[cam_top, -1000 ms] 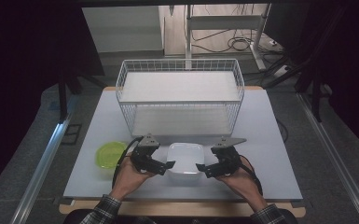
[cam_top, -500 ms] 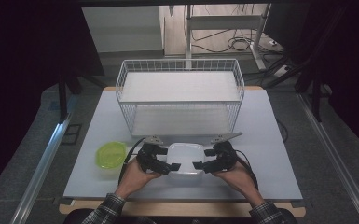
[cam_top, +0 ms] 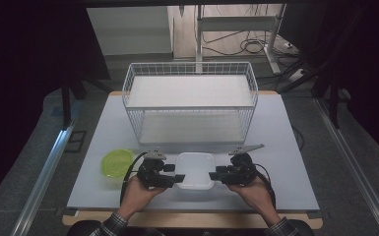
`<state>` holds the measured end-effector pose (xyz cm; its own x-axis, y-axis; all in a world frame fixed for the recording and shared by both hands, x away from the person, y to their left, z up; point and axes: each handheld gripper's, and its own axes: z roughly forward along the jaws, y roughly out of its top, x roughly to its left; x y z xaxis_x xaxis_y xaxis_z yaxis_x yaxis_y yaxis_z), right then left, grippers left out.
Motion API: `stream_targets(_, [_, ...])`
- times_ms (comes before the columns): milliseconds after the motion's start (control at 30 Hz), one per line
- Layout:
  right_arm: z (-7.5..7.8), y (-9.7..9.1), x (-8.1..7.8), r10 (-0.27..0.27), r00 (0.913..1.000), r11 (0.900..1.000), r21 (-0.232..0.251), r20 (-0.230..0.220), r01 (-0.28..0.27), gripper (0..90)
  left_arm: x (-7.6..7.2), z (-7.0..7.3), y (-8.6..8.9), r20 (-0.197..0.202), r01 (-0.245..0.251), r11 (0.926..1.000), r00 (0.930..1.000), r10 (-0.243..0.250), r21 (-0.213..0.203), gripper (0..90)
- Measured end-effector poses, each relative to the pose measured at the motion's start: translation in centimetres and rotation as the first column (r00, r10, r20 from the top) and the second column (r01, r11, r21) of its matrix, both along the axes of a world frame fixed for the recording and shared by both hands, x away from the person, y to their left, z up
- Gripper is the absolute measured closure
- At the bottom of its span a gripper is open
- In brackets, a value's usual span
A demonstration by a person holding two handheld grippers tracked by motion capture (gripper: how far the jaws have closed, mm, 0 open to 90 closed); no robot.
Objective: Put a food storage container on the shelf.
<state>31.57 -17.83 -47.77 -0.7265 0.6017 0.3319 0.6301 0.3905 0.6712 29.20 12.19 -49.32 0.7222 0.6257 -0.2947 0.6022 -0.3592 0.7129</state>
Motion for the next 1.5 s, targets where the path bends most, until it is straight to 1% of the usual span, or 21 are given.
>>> stream_targets(100, [0.3,0.2,-0.5,-0.009,0.9998,0.9998,-0.017,0.019,0.009,61.5,-0.3,0.2,0.3,-0.017,-0.020,0.9998,0.9997,0.020,-0.010,50.9])
stream_targets(200, [0.3,0.3,-0.8,-0.019,0.9995,0.9996,-0.021,0.026,0.020,62.6,-0.5,0.2,0.4,-0.016,-0.038,0.9990,0.9991,0.038,-0.021,56.5])
stream_targets(233, [0.4,0.3,-0.8,-0.027,0.9993,0.9994,-0.021,0.027,0.028,63.5,-0.7,0.3,0.4,-0.012,-0.047,0.9986,0.9988,0.047,-0.024,56.5])
stream_targets(300, [0.5,0.4,-1.0,-0.056,0.9978,0.9982,-0.022,0.035,0.057,67.0,-1.0,0.5,0.2,-0.001,-0.079,0.9968,0.9969,0.079,-0.014,60.2])
stream_targets(433, [0.5,0.1,-0.8,-0.073,0.9970,0.9974,-0.001,0.026,0.073,70.0,-1.1,0.4,0.2,0.004,-0.102,0.9944,0.9947,0.103,-0.027,62.6])
stream_targets(467, [0.5,0.0,-0.8,-0.083,0.9962,0.9966,0.008,0.026,0.083,72.0,-1.0,0.4,0.2,-0.002,-0.116,0.9924,0.9933,0.116,-0.042,65.1])
stream_targets(500, [0.5,0.0,-0.8,-0.083,0.9962,0.9966,0.008,0.026,0.083,72.0,-1.0,0.4,0.2,-0.002,-0.116,0.9924,0.9933,0.116,-0.042,66.5])
stream_targets(533, [0.6,-0.1,-0.8,-0.089,0.9952,0.9960,0.008,0.040,0.089,75.5,-1.0,0.4,0.3,0.002,-0.132,0.9902,0.9912,0.132,-0.045,69.3])
stream_targets(567, [0.6,-0.1,-0.8,-0.089,0.9952,0.9960,0.008,0.040,0.089,75.5,-1.0,0.4,0.3,0.002,-0.132,0.9902,0.9912,0.132,-0.045,72.1])
stream_targets(600, [0.7,0.0,-1.0,-0.097,0.9930,0.9952,0.004,0.066,0.097,78.4,-1.0,0.4,0.3,0.014,-0.147,0.9885,0.9890,0.148,-0.037,75.3])
stream_targets(633, [0.7,0.0,-1.0,-0.097,0.9930,0.9952,0.004,0.066,0.097,78.4,-1.0,0.4,0.3,0.014,-0.147,0.9885,0.9890,0.148,-0.037,75.7])
stream_targets(667, [0.7,0.1,-0.9,-0.099,0.9913,0.9950,-0.007,0.086,0.100,78.5,-1.0,0.4,0.3,0.010,-0.154,0.9871,0.9879,0.154,-0.045,75.9])
stream_targets(767, [0.5,-0.1,-0.7,-0.113,0.9907,0.9936,0.005,0.076,0.113,78.5,-0.8,0.2,0.3,0.008,-0.170,0.9829,0.9853,0.171,-0.072,77.1])
stream_targets(900, [0.5,0.1,-0.8,-0.119,0.9877,0.9928,0.000,0.101,0.120,78.6,-0.7,0.1,0.2,0.021,-0.184,0.9808,0.9823,0.186,-0.063,77.7])
stream_targets(967, [0.5,0.2,-0.8,-0.118,0.9869,0.9928,-0.005,0.110,0.120,78.6,-0.7,0.1,0.3,0.023,-0.184,0.9814,0.9825,0.185,-0.056,77.8])
stream_targets(1000, [0.6,0.3,-0.8,-0.116,0.9854,0.9930,-0.005,0.125,0.118,78.7,-0.6,0.2,0.4,0.023,-0.183,0.9817,0.9826,0.184,-0.053,77.8])
stream_targets(1100, [0.7,0.4,-0.8,-0.115,0.9851,0.9933,0.003,0.129,0.115,78.8,-0.6,0.4,0.5,0.028,-0.177,0.9826,0.9835,0.179,-0.056,78.0])
stream_targets(1267, [1.4,0.3,-0.7,-0.108,0.9823,0.9941,0.029,0.153,0.105,78.9,-0.5,1.3,0.9,0.056,-0.170,0.9830,0.9832,0.174,-0.070,78.3])
stream_targets(1333, [2.0,0.3,-0.6,-0.110,0.9799,0.9936,0.044,0.166,0.104,79.0,-0.3,2.0,1.0,0.074,-0.163,0.9838,0.9829,0.168,-0.075,78.4])
stream_targets(1467, [2.4,0.1,-0.4,-0.111,0.9792,0.9928,0.065,0.170,0.101,79.0,-0.1,2.8,1.1,0.089,-0.154,0.9844,0.9828,0.161,-0.085,78.7])
stream_targets(1500, [2.7,0.1,-0.2,-0.111,0.9776,0.9924,0.072,0.179,0.100,79.0,0.1,3.3,1.2,0.102,-0.151,0.9855,0.9821,0.158,-0.077,78.7])
